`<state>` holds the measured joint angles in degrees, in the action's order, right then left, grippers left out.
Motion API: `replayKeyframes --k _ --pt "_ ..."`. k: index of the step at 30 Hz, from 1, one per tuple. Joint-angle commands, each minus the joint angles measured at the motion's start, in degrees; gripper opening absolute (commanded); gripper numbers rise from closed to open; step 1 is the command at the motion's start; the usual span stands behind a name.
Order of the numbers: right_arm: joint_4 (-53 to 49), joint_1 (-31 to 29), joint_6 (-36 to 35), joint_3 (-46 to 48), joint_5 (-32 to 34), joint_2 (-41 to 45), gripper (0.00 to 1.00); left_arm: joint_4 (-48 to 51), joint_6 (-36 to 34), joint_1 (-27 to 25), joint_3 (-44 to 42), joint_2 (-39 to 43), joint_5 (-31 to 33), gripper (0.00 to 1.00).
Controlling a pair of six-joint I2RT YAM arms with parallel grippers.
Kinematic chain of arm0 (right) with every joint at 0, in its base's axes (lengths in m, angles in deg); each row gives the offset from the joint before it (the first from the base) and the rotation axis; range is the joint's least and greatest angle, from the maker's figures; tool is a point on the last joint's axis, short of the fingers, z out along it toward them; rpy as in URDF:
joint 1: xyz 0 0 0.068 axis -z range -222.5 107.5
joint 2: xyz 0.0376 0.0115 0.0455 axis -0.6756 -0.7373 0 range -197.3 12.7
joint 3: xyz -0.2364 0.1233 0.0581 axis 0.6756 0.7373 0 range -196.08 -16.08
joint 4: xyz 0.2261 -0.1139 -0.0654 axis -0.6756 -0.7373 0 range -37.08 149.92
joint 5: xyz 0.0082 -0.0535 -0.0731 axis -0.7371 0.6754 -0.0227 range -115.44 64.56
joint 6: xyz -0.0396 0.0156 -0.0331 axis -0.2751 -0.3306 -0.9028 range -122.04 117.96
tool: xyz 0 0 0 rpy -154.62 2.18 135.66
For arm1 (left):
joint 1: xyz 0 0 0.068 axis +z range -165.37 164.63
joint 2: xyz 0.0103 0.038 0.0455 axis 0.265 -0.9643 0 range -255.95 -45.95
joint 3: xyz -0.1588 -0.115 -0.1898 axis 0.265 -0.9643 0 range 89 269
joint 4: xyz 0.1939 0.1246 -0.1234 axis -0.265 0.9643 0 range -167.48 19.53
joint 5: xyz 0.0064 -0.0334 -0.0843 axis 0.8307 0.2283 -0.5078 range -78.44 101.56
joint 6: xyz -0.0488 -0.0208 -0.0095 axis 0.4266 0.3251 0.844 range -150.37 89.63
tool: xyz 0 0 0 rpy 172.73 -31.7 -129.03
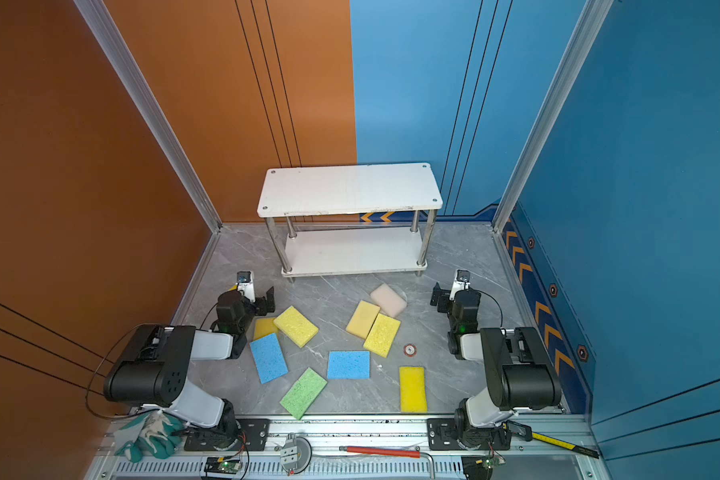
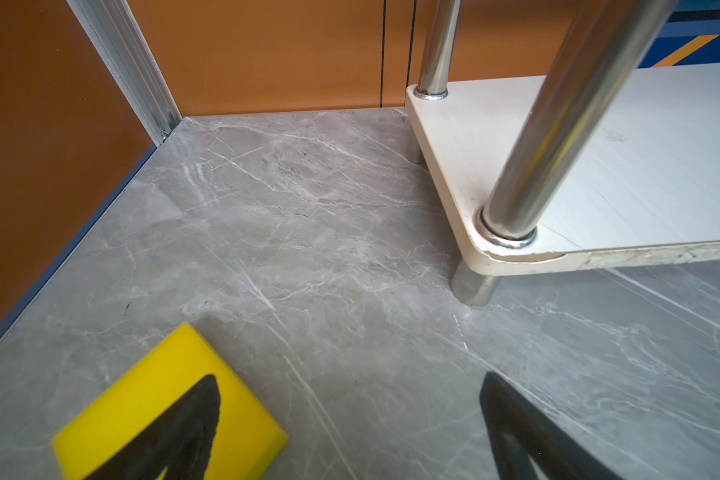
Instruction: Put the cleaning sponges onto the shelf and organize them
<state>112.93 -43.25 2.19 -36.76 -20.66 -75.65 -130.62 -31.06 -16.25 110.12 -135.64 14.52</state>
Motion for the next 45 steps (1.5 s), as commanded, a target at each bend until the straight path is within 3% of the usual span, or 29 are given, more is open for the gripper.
replayKeyframes --k 1,37,41,45 --pt "-0.89 -0.34 -0.72 -0.68 0.36 -0.33 1.0 -0.2 -0.84 -0.35 0.41 0.05 0.91 0.98" --pt "-1.0 -0.32 -0.31 -0.58 1.67 0.2 1.0 -0.12 -1.21 -0.81 0.47 0.47 1.71 0.98" --pt "-6.9 -0.08 1.3 -1.32 5.22 5.24 1.0 1.13 -1.54 -2.54 -0.41 4.65 7.41 0.98" --pt "-21.38 0.18 4.89 -5.54 9.15 11.91 1.0 3.24 -1.59 -2.89 -2.12 11.09 8.76 0.98"
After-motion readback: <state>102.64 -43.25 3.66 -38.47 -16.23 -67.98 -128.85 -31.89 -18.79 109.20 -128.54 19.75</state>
